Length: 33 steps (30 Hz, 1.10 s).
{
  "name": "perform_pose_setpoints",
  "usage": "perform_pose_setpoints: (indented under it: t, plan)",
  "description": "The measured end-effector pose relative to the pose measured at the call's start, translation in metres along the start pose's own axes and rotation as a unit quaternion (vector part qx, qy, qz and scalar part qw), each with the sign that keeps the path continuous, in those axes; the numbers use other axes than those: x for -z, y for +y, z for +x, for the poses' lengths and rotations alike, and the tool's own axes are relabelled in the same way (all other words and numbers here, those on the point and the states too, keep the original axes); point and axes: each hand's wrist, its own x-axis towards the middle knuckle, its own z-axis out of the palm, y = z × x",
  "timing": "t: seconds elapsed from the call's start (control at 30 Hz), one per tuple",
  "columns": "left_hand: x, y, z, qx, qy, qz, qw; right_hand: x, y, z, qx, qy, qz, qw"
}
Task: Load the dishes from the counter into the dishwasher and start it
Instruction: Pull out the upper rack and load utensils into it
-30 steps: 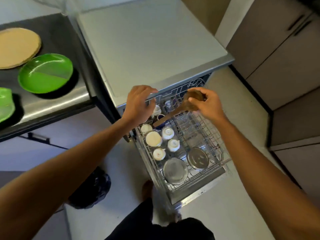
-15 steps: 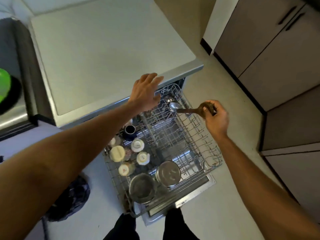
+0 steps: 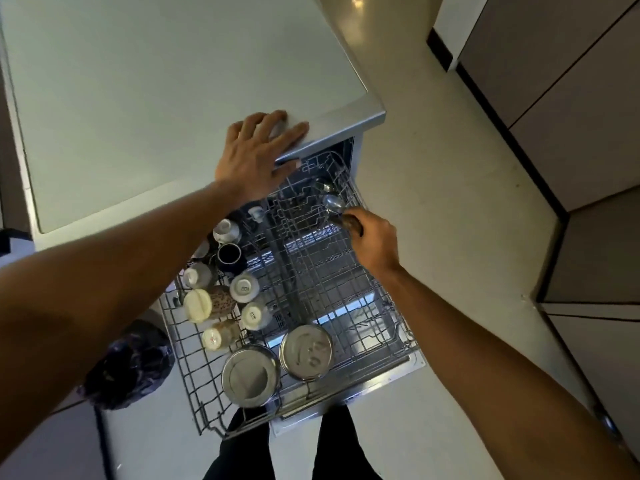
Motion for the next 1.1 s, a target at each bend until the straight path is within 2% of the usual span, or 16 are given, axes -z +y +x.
perform_pose_setpoints:
  t: [0.1,0.17,0.3,0.37,0.57,0.77,0.9,1.0,1.1]
  plan:
    - [-0.001,0.001,0.001,0.009,0.001,0.009,1.000,-0.010,0.004,0.023,-0.007,-0.048,-0.053,0.997]
    - [-0.001,0.002,0.001,0.009,0.003,0.010,1.000,-0.017,0.006,0.040,-0.014,-0.114,-0.104,0.988]
    - [-0.004,0.000,0.002,0.018,-0.002,0.027,0.999,-0.045,0.005,0.083,-0.015,-0.254,-0.221,0.941]
    - [-0.003,0.004,0.001,0.016,-0.002,0.026,1.000,-0.054,0.005,0.090,0.009,-0.285,-0.268,0.920]
    - [-0.006,0.003,0.003,0.022,-0.005,0.033,0.999,-0.078,0.008,0.097,0.030,-0.248,-0.288,0.925]
    - [-0.007,0.003,0.003,0.018,-0.013,0.032,0.999,-0.068,0.014,0.095,0.053,-0.218,-0.238,0.945]
    - [-0.005,0.003,0.002,0.017,-0.011,0.029,0.999,-0.056,0.011,0.093,0.004,-0.188,-0.152,0.970]
    - [-0.004,0.002,0.001,0.016,-0.012,0.024,0.999,-0.048,0.009,0.083,-0.046,-0.199,-0.062,0.977]
    - [-0.002,0.004,-0.001,0.011,-0.002,0.020,1.000,-0.039,0.006,0.060,-0.068,-0.191,-0.047,0.978]
